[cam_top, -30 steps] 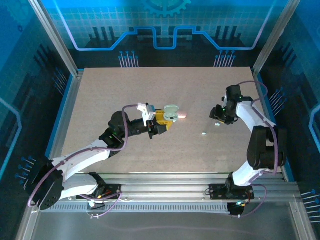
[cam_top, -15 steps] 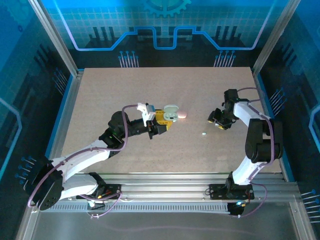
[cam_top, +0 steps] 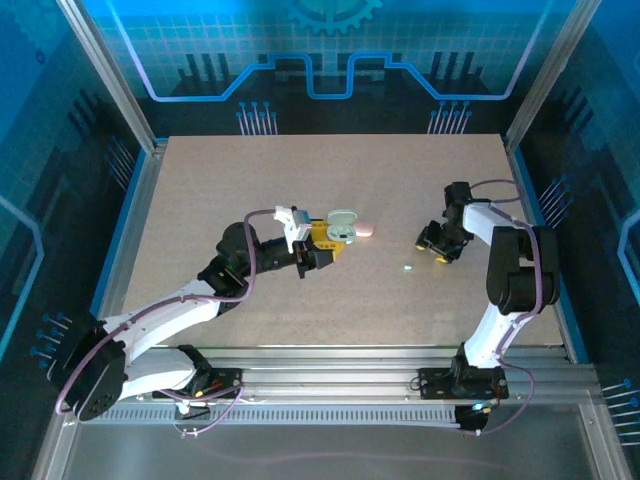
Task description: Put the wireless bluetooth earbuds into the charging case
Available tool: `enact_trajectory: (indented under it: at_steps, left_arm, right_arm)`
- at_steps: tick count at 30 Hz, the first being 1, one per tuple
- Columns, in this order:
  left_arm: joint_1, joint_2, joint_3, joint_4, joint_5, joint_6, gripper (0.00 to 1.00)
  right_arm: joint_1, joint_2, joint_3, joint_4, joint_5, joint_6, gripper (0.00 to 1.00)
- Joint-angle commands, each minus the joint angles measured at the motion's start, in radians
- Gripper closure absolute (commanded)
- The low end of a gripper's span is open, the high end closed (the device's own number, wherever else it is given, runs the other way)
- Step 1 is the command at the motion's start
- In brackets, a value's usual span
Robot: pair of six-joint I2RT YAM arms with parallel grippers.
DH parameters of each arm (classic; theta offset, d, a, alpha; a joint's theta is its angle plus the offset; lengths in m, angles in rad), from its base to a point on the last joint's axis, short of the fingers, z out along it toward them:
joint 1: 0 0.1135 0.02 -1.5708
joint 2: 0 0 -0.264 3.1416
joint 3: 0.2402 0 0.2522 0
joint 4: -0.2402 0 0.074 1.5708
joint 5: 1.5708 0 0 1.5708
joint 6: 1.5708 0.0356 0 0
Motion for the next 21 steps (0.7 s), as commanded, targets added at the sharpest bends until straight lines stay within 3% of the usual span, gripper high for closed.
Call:
enact_trajectory:
  at_steps: [1,21]
  left_arm:
    - [-0.003,-0.019,0.007,0.0,-0.009,0.018,0.67]
    - [-0.003,0.007,0.016,0.01,-0.001,0.002,0.67]
  right_arm:
    - [-0.001,0.019,0.042,0.001,0.043,-0.007,0.46]
    - [0.011,0.086,0.137,-0.057,0.111,-0.1,0.5]
